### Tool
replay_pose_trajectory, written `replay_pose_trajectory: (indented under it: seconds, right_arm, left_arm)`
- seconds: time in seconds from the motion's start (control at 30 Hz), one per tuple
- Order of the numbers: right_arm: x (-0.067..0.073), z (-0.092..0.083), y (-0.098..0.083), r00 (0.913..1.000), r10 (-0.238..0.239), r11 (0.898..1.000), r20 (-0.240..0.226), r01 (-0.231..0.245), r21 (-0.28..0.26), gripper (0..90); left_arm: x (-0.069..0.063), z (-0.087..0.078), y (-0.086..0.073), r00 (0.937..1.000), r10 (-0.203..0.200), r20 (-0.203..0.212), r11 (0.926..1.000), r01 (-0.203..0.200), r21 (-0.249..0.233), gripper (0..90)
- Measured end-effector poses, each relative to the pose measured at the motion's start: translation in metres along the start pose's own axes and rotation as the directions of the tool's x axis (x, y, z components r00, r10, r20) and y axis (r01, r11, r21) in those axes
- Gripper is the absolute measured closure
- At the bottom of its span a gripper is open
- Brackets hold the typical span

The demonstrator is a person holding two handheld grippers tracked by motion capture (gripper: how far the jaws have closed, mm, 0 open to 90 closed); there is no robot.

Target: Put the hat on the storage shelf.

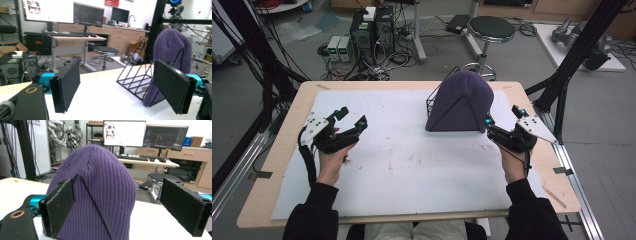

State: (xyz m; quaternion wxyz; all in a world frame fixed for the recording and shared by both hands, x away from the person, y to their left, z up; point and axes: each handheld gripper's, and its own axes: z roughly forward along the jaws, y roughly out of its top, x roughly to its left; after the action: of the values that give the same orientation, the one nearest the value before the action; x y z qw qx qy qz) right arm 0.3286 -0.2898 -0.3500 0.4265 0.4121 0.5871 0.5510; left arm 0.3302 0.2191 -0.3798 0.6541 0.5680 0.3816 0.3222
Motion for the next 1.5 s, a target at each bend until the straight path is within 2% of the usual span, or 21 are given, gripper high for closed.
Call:
replay_pose_trajectory:
  seconds: [0.3, 0.47, 0.77, 0.93, 1.23, 1.33, 1.43, 1.5]
  right_arm:
    - [0.0, -0.015, -0.025, 0.9994, 0.028, 0.999, 0.019, -0.028, 0.022, 11.5]
    - [-0.002, -0.024, -0.036, 0.9989, 0.041, 0.999, 0.024, -0.042, 0.023, 11.5]
    - [-0.006, -0.034, -0.05, 0.9981, 0.051, 0.999, 0.033, -0.051, 0.008, 11.5]
    - [-0.01, -0.037, -0.058, 0.9974, 0.051, 0.999, 0.05, -0.051, -0.002, 11.5]
    - [-0.015, -0.039, -0.073, 0.9965, 0.045, 0.999, 0.07, -0.046, 0.013, 11.5]
    - [-0.015, -0.039, -0.076, 0.9973, 0.031, 0.999, 0.066, -0.032, 0.013, 11.5]
    - [-0.015, -0.038, -0.082, 0.9981, 0.017, 0.999, 0.059, -0.019, 0.026, 11.5]
    - [-0.015, -0.037, -0.085, 0.9985, 0.014, 0.999, 0.054, -0.016, 0.037, 11.5]
  left_arm:
    - [0.016, -0.035, -0.011, 0.996, -0.027, -0.085, 0.9991, 0.024, -0.035, 22.3]
    - [0.026, -0.055, -0.019, 0.9892, -0.039, -0.141, 0.9983, 0.032, -0.049, 22.3]
    - [0.037, -0.084, -0.031, 0.9763, -0.052, -0.21, 0.997, 0.039, -0.067, 22.3]
    - [0.04, -0.088, -0.035, 0.9725, -0.049, -0.228, 0.9972, 0.035, -0.066, 22.3]
    - [0.042, -0.092, -0.042, 0.9681, -0.043, -0.247, 0.9982, 0.031, -0.05, 22.3]
    - [0.041, -0.094, -0.046, 0.9657, -0.01, -0.26, 0.9997, 0.004, -0.025, 22.3]
    - [0.042, -0.095, -0.05, 0.9602, 0.023, -0.278, 0.9997, -0.021, 0.008, 22.1]
    - [0.042, -0.095, -0.051, 0.9597, 0.024, -0.28, 0.9997, -0.021, 0.014, 22.1]
